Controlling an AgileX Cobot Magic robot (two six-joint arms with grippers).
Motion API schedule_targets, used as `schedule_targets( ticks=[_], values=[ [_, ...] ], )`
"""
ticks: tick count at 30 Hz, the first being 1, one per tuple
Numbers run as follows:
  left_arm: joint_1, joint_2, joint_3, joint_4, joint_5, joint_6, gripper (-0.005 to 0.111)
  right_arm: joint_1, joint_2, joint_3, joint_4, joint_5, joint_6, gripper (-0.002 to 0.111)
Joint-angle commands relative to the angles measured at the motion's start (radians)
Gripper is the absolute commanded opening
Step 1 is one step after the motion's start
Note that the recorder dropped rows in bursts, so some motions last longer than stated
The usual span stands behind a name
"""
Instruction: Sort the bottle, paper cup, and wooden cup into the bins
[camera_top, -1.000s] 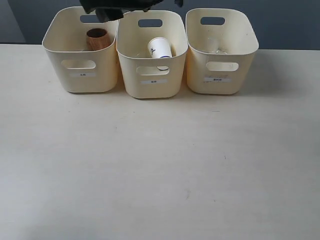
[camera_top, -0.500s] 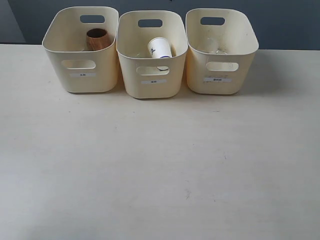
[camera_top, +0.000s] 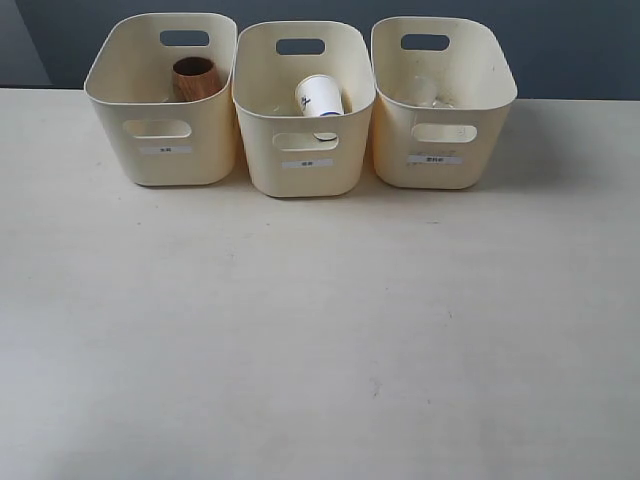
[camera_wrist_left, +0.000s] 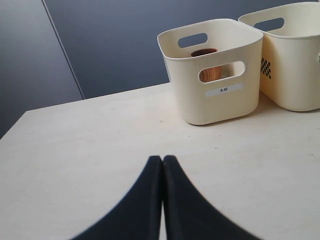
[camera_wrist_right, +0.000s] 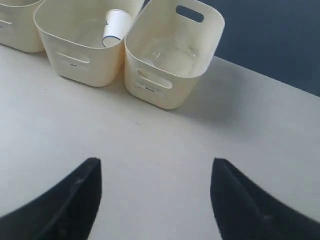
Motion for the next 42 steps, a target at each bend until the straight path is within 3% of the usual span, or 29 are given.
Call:
schedule_targets(
  ticks=[1, 12, 19, 26, 30, 42],
  values=[
    [-0.003, -0.005, 0.001, 0.003, -0.001, -0.002, 0.000, -0.005, -0.214, 0.224, -0.041, -0.084, 0.076, 0.061],
    [-0.003, -0.005, 0.001, 0.003, -0.001, -0.002, 0.000, -0.005, -0.508, 0.589, 0.015, -0.219, 0.238, 0.061],
    [-0.003, -0.005, 0.001, 0.003, -0.001, -0.002, 0.000, -0.005, -0.550, 0.672, 0.215, -0.359, 0.234, 0.061],
    [-0.003, -0.005, 0.001, 0.003, -0.001, -0.002, 0.000, -0.005, -0.550, 0.680, 0.289, -0.443, 0.248, 0.061],
    [-0.003, -0.005, 0.001, 0.003, -0.001, -0.002, 0.000, -0.005, -0.550, 0.740, 0.412, -0.587, 0.186, 0.061],
    [-0.003, -0.005, 0.001, 0.003, -0.001, -0.002, 0.000, -0.005, -0.550, 1.153, 0.409, -1.096, 0.145, 0.061]
  ],
)
